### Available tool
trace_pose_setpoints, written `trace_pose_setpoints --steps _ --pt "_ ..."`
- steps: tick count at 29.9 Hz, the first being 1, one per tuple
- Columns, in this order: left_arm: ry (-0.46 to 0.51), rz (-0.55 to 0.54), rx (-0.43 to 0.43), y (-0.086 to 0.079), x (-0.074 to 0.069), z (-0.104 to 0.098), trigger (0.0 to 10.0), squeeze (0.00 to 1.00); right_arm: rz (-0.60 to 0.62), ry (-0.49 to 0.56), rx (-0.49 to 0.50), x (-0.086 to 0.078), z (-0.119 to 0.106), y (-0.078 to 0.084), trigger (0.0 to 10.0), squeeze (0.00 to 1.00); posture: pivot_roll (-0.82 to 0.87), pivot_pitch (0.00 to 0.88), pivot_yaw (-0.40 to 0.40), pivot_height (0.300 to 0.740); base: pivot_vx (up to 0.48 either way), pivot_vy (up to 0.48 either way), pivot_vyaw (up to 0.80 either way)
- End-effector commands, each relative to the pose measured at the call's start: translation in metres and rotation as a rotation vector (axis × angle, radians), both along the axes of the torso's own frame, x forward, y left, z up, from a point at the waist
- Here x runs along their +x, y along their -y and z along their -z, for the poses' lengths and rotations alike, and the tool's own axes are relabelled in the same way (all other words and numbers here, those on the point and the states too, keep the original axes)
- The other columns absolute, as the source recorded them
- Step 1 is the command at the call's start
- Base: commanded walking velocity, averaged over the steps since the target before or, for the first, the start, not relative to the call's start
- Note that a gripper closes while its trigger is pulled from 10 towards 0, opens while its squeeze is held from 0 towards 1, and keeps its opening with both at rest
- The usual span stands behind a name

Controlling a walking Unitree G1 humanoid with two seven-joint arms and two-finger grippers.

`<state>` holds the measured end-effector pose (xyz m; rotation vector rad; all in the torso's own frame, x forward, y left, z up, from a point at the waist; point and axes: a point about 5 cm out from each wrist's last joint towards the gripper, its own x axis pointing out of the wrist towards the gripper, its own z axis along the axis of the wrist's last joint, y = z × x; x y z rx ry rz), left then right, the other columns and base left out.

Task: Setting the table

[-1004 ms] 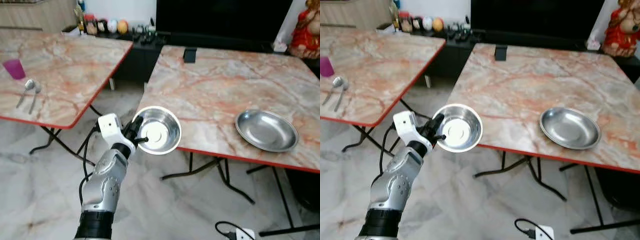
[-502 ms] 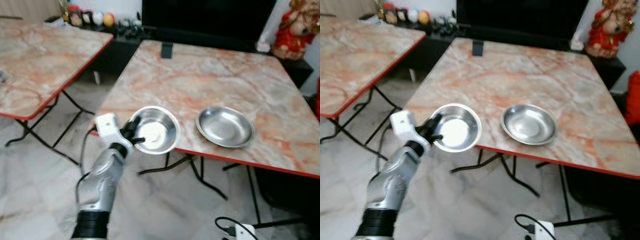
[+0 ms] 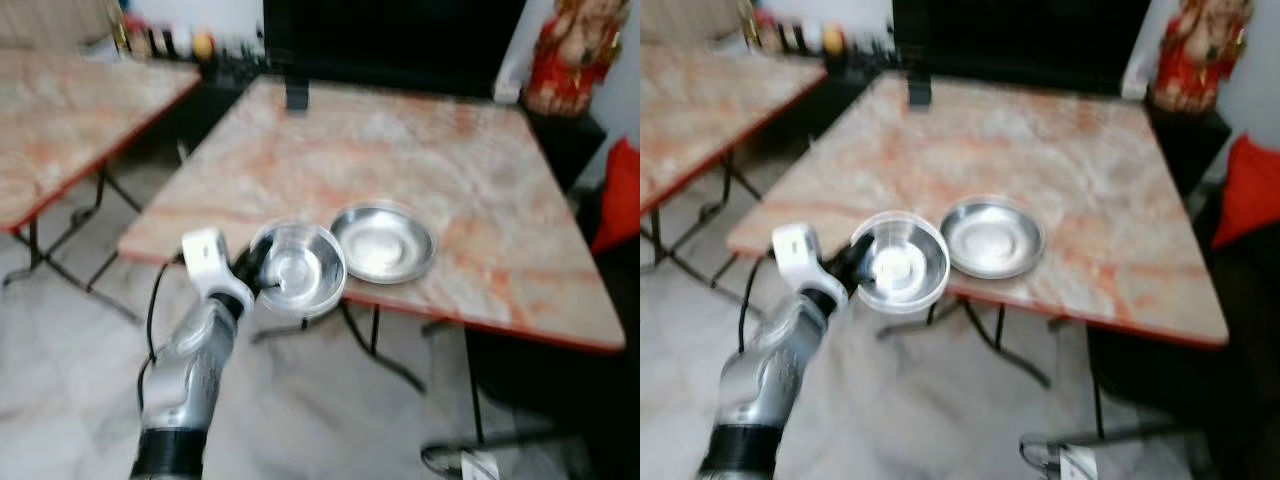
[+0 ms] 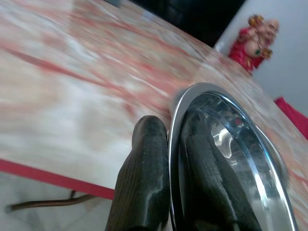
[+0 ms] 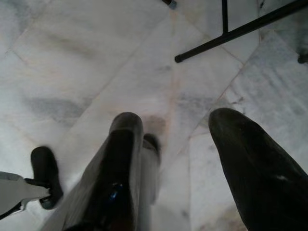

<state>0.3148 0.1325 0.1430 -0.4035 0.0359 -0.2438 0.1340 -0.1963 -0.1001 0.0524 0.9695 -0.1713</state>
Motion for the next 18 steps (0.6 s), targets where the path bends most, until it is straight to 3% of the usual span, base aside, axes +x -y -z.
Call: trace_pose_setpoints --steps 1,7,11,18 --pt "0.036 0.053 0.076 0.006 0.003 -0.007 10.0 0.0 0.017 -0.009 -0.016 -0.003 0.0 0.008 10.0 0.0 0.1 0.0 -0.062 0.731 0.0 0.0 0.0" --pt "0.078 0.092 0.26 -0.011 0.003 -0.01 10.0 0.0 0.017 -0.009 -0.016 -0.004 0.0 0.008 10.0 0.0 0.11 0.0 -0.062 0.731 0.0 0.0 0.0" --pt "0.091 0.077 0.285 -0.024 0.005 -0.014 10.0 0.0 0.015 -0.008 -0.018 -0.004 0.0 0.008 10.0 0.0 0.11 0.0 -0.065 0.731 0.0 0.0 0.0" --pt "0.089 0.077 0.272 -0.023 0.006 -0.012 10.0 0.0 0.019 -0.007 -0.019 -0.004 0.0 0.008 10.0 0.0 0.11 0.0 -0.067 0.731 0.0 0.0 0.0"
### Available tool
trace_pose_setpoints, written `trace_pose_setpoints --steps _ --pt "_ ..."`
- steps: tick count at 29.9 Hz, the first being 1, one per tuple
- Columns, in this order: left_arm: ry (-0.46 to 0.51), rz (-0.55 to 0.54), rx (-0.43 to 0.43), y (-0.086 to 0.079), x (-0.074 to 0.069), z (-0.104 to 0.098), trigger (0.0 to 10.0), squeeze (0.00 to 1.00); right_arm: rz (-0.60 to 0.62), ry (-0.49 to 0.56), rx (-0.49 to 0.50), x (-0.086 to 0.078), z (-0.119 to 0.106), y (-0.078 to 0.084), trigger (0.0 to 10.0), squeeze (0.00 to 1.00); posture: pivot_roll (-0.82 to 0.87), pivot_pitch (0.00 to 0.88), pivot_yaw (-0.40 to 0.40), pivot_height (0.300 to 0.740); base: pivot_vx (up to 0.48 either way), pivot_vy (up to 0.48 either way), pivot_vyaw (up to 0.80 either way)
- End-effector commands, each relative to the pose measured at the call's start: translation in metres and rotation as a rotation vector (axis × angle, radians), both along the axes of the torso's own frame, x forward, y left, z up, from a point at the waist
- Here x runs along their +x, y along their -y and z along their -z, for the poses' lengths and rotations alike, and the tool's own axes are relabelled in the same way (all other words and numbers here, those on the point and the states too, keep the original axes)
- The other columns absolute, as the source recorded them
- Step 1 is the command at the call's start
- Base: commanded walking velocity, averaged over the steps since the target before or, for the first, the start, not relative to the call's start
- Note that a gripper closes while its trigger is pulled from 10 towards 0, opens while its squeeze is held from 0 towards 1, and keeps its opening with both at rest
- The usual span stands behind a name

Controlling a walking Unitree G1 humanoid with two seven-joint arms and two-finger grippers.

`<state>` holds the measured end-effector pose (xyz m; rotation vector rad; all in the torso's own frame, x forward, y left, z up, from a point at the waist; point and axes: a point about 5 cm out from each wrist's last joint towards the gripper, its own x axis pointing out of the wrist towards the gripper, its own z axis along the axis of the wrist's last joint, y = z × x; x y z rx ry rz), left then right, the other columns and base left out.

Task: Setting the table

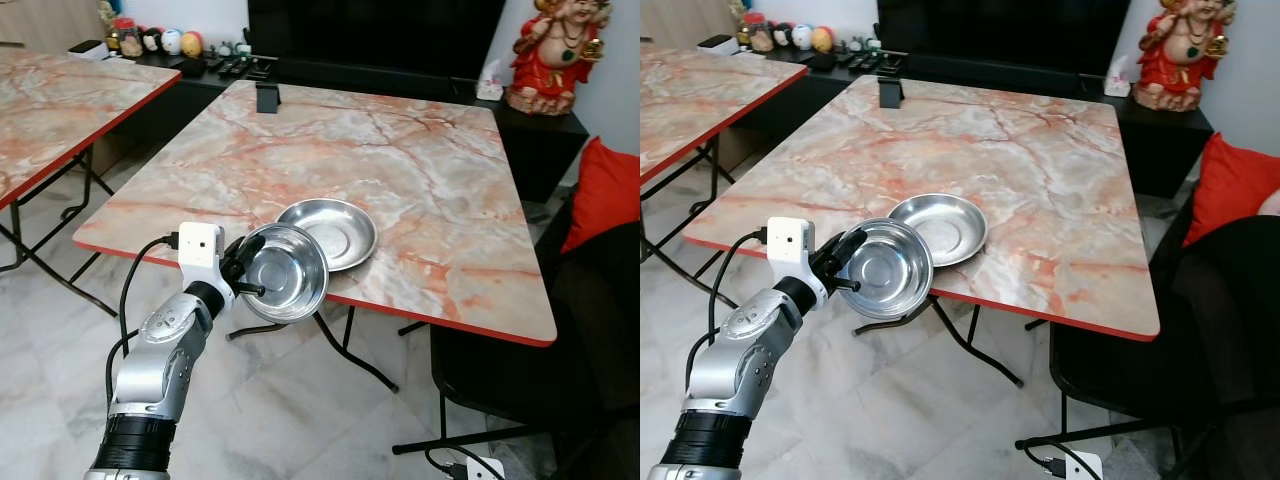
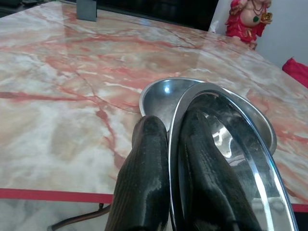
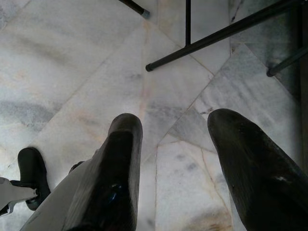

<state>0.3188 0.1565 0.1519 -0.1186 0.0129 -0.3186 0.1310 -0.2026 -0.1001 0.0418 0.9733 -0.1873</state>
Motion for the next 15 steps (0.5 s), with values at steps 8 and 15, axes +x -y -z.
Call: trace_pose_setpoints --steps 8,15 --pt "0.015 0.007 -0.07 0.0073 0.0014 -0.0028 10.0 0.0 0.015 -0.013 0.004 -0.0014 0.0006 0.0013 10.0 0.0 0.1 0.0 -0.066 0.731 0.0 0.0 -0.19" --pt "0.022 -0.004 -0.074 0.0061 0.0024 -0.0043 10.0 0.0 0.013 -0.014 0.006 -0.0014 0.0008 0.0007 10.0 0.0 0.1 0.0 -0.064 0.731 0.0 0.0 -0.76"
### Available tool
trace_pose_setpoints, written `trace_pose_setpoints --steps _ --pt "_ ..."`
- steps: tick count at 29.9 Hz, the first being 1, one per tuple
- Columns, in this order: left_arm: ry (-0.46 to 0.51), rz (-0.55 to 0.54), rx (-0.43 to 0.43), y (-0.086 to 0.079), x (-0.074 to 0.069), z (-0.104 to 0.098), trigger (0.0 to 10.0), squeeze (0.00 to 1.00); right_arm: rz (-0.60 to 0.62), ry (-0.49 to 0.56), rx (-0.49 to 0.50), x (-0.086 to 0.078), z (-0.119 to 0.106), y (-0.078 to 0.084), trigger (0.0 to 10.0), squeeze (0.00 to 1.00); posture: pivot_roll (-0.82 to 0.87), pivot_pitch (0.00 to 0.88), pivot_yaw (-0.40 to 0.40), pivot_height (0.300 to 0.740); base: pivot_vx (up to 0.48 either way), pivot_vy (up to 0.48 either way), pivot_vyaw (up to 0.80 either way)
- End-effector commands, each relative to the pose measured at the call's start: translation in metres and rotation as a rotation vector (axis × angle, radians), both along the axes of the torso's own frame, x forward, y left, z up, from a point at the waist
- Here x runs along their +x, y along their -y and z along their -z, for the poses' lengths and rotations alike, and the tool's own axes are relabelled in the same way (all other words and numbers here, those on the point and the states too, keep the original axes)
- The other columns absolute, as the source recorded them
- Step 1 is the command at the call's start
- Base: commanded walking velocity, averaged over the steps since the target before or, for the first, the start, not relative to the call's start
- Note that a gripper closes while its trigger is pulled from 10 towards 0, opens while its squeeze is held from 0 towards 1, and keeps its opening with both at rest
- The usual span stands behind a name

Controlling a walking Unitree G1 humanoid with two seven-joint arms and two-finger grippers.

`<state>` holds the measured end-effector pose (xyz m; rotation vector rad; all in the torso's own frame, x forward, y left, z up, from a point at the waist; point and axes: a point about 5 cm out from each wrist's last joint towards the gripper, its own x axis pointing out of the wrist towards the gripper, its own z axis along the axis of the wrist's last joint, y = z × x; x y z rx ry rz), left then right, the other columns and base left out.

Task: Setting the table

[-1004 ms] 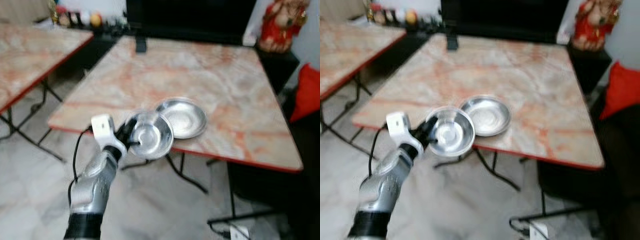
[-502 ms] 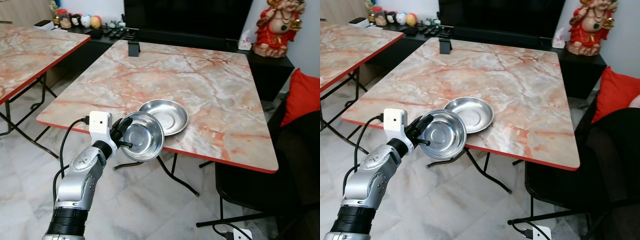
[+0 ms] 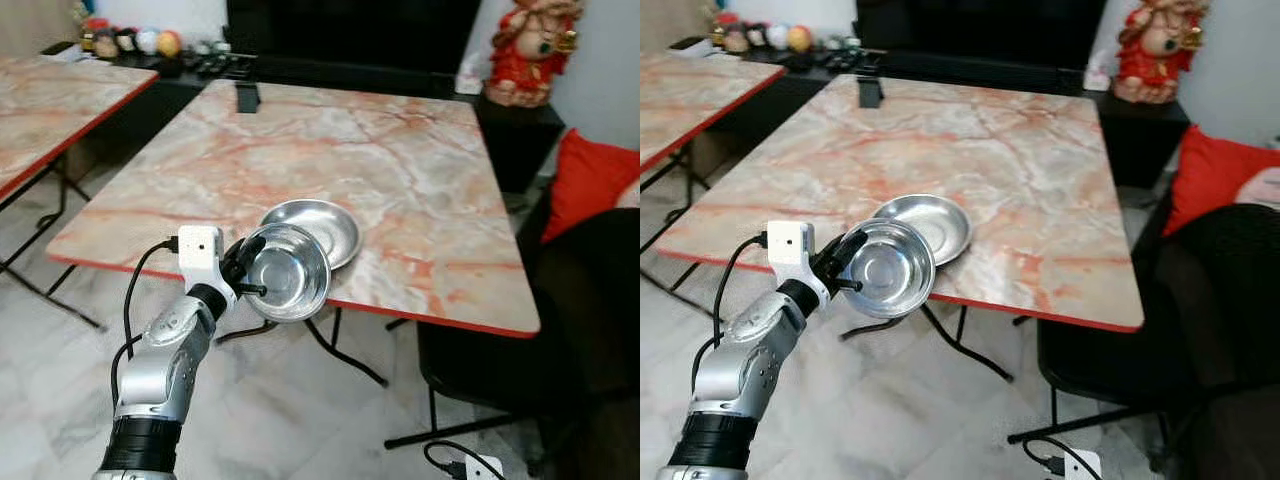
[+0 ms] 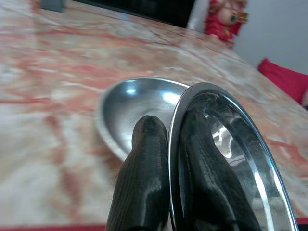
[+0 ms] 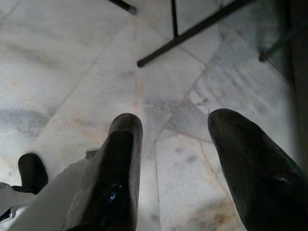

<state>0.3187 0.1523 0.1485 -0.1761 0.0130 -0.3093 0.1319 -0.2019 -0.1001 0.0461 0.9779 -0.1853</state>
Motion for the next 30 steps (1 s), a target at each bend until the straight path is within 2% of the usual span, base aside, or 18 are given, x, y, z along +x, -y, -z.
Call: trace_pose_setpoints --steps 1,10,21,30 --pt "0.032 0.004 -0.018 0.0018 0.0025 -0.0078 10.0 0.0 0.013 -0.01 0.001 -0.0023 0.0007 0.0014 10.0 0.0 0.1 0.0 -0.064 0.731 0.0 0.0 -0.75" --pt "0.045 0.007 -0.028 0.0051 0.0032 -0.0099 10.0 0.0 0.009 -0.011 -0.001 -0.0019 0.0007 0.0014 10.0 0.0 0.1 0.0 -0.064 0.731 0.0 0.0 -0.74" --pt "0.058 -0.008 -0.009 0.0058 0.0044 -0.0115 10.0 0.0 0.013 0.003 -0.003 -0.0009 -0.0001 0.0018 10.0 0.0 0.1 0.0 -0.064 0.731 0.0 0.0 0.0" --pt "0.061 -0.016 -0.001 0.0049 0.0052 -0.011 10.0 0.0 0.007 0.003 -0.003 -0.0007 -0.0001 0.0017 10.0 0.0 0.1 0.0 -0.065 0.731 0.0 -0.315 0.0"
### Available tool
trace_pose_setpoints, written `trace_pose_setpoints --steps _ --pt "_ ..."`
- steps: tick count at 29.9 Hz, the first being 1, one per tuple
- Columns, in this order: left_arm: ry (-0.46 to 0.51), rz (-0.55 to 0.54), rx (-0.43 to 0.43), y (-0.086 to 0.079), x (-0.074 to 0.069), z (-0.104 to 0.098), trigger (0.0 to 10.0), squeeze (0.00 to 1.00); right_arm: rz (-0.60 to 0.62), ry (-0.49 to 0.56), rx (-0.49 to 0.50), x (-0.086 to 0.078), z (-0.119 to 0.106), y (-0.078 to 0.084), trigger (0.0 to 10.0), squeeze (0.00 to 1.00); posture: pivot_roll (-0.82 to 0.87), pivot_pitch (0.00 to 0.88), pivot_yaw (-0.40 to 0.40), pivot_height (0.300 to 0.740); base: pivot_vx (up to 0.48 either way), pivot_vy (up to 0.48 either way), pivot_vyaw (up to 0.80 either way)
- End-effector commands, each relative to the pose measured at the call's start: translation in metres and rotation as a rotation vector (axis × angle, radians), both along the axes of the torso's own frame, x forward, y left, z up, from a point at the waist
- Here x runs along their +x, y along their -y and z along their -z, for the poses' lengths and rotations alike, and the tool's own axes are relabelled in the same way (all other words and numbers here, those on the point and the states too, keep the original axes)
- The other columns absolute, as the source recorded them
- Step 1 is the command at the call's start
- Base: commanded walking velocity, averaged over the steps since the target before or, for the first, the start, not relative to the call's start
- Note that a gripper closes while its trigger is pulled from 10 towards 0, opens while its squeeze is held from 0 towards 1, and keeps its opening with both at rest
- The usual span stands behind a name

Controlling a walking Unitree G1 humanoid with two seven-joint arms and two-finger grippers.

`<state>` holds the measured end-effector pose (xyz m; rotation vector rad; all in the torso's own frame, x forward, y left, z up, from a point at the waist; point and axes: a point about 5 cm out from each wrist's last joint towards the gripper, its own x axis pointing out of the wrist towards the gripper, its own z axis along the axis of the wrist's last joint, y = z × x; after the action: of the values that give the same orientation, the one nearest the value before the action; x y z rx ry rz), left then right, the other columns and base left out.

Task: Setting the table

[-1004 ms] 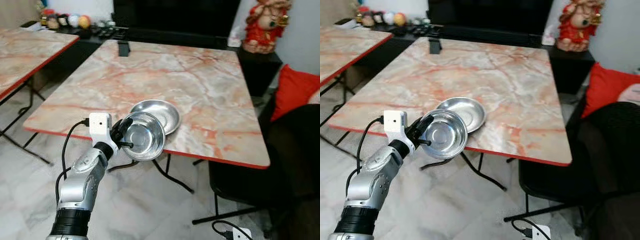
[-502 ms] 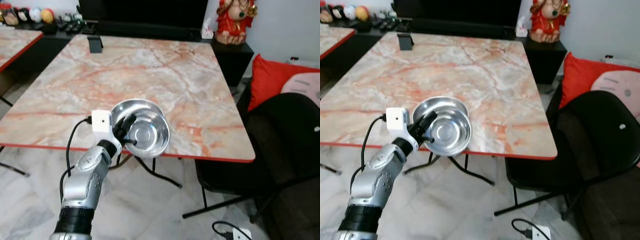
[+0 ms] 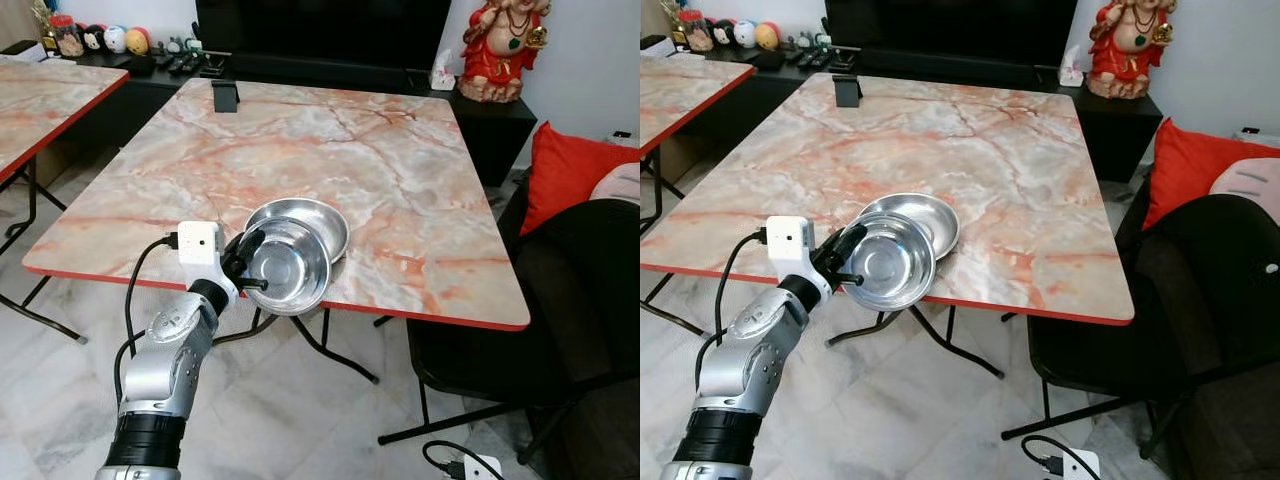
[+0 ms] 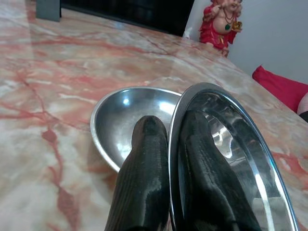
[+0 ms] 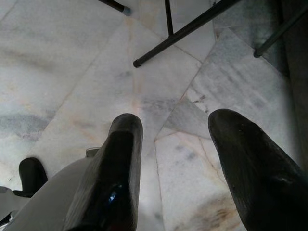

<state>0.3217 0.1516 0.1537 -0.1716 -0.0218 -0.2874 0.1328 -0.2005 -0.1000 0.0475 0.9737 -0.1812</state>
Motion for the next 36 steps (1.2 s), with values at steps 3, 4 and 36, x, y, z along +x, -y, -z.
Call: trace_pose_setpoints --steps 3,4,36 --pt "0.029 0.012 0.001 0.004 0.002 -0.006 10.0 0.0 0.009 -0.003 -0.006 -0.002 0.0 0.003 10.0 0.0 0.1 0.0 -0.064 0.731 0.0 -0.322 0.0" --pt "0.029 0.012 0.002 0.004 0.002 -0.006 10.0 0.0 0.009 -0.003 -0.006 -0.002 0.0 0.003 10.0 0.0 0.1 0.0 -0.065 0.731 0.0 0.0 0.0" --pt "0.09 0.006 -0.317 -0.007 0.004 -0.028 10.0 0.0 0.005 -0.003 -0.005 -0.002 0.0 0.003 10.0 0.0 0.1 0.0 -0.071 0.731 0.0 0.0 0.0"
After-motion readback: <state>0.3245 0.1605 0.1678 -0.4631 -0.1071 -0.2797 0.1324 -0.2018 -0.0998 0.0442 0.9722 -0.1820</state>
